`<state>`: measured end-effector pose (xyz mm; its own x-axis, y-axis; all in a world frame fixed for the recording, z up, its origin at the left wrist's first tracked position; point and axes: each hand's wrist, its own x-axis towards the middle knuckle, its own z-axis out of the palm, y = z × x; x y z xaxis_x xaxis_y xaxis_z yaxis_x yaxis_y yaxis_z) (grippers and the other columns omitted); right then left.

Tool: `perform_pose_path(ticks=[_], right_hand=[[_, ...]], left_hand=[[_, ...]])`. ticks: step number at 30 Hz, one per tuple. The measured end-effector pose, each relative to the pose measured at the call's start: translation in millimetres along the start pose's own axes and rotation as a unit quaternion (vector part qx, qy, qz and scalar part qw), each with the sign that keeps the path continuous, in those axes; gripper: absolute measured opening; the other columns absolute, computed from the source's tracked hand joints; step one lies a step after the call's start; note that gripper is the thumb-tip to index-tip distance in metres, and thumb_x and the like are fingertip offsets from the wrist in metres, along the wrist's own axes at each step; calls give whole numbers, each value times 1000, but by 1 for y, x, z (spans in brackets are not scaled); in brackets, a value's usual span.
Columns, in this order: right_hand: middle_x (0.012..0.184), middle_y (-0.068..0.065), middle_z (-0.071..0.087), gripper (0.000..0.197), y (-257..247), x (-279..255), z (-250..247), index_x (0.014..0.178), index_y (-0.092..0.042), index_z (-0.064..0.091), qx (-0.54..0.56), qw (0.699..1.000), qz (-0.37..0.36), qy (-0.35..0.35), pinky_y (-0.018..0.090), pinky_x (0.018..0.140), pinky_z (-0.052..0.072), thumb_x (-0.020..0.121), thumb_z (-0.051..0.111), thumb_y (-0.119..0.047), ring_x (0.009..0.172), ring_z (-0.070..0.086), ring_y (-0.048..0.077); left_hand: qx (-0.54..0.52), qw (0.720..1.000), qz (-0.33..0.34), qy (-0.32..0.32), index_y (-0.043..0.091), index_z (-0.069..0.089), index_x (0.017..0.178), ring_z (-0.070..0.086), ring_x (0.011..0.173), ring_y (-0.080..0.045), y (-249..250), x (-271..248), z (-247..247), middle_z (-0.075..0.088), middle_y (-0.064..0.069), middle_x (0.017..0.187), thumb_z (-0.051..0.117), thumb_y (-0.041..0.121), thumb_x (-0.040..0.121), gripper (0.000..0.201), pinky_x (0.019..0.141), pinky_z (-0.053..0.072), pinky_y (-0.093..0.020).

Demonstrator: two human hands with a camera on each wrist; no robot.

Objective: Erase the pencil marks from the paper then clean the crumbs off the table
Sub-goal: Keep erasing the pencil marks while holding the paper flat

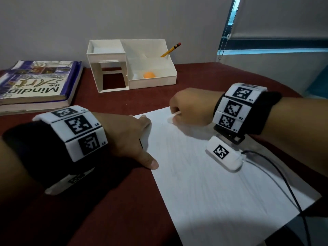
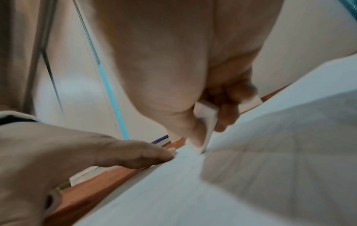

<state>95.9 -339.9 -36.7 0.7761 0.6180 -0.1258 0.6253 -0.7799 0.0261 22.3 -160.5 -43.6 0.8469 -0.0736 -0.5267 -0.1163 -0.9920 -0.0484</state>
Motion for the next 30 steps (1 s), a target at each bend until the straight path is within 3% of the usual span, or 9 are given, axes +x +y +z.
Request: perform_pose_path(ticks=[1, 3, 5, 9, 13, 18, 22, 27, 30], right_hand=[[94, -2, 68, 22, -3, -2, 1, 94, -20, 69, 17, 1000, -16, -16, 36, 75, 55, 94, 60, -40, 83, 62, 17], [85, -9, 67, 19, -15, -10, 1, 90, -26, 70, 44, 994, -73, -75, 29, 70, 54, 92, 63, -43, 77, 62, 9], [82, -10, 67, 21, -19, -8, 0, 90, -26, 70, 32, 990, -105, -91, 21, 63, 48, 91, 66, -47, 75, 61, 6], [81, -9, 60, 23, -13, 8, -5, 91, -21, 70, -16, 997, -78, -13, 24, 60, 43, 93, 64, -43, 75, 57, 10], [83, -10, 68, 20, -26, -2, -4, 92, -26, 71, 16, 983, -144, -112, 17, 63, 48, 90, 67, -45, 76, 62, 4], [84, -7, 65, 24, -21, 10, -6, 94, -21, 70, -17, 993, -109, -30, 22, 60, 44, 93, 64, -44, 76, 60, 9], [84, -9, 70, 16, -31, -5, -6, 94, -27, 71, 11, 976, -154, -155, 20, 66, 50, 89, 69, -43, 75, 62, 3], [80, -8, 62, 20, -26, 6, -4, 95, -21, 70, -10, 993, -117, -34, 21, 60, 43, 93, 64, -41, 74, 58, 10], [85, -9, 67, 17, -36, -1, -5, 98, -26, 72, 12, 979, -147, -139, 20, 66, 49, 89, 69, -40, 77, 61, 5]], left_hand=[[9, 1000, -4, -5, 37, 1, 153, 29, 144, -27, -1, 0, 1, 17, 4, 162, 58, 90, 52, 128, 115, 28, -47], [27, 1000, 1, -15, 37, -11, 153, -3, 151, -25, -1, 1, 4, -12, 16, 162, 50, 92, 53, 130, 120, 10, -55], [34, 999, 6, -20, 37, -16, 152, -11, 150, -24, -2, 3, 6, -21, 20, 158, 46, 94, 52, 131, 119, 4, -58], [30, 999, 3, -27, 37, -19, 151, -14, 149, -23, -4, 6, 8, -24, 21, 157, 44, 96, 52, 131, 119, 6, -59], [18, 999, 14, -30, 43, -21, 150, -14, 149, -25, -5, 7, 9, -25, 20, 157, 46, 95, 52, 129, 119, 6, -57], [17, 1000, 8, -22, 37, -19, 151, -13, 149, -25, -5, 8, 9, -23, 19, 158, 47, 93, 56, 129, 120, 7, -54], [7, 999, 21, -23, 44, -19, 150, -13, 149, -29, -7, 10, 10, -24, 18, 159, 47, 96, 50, 131, 119, 7, -57], [17, 1000, 8, -23, 41, -20, 151, -13, 149, -26, -6, 10, 10, -24, 20, 158, 46, 96, 51, 131, 119, 8, -56], [3, 999, 32, -24, 50, -13, 150, -13, 149, -29, -9, 11, 11, -23, 22, 158, 45, 100, 37, 136, 118, 8, -58]])
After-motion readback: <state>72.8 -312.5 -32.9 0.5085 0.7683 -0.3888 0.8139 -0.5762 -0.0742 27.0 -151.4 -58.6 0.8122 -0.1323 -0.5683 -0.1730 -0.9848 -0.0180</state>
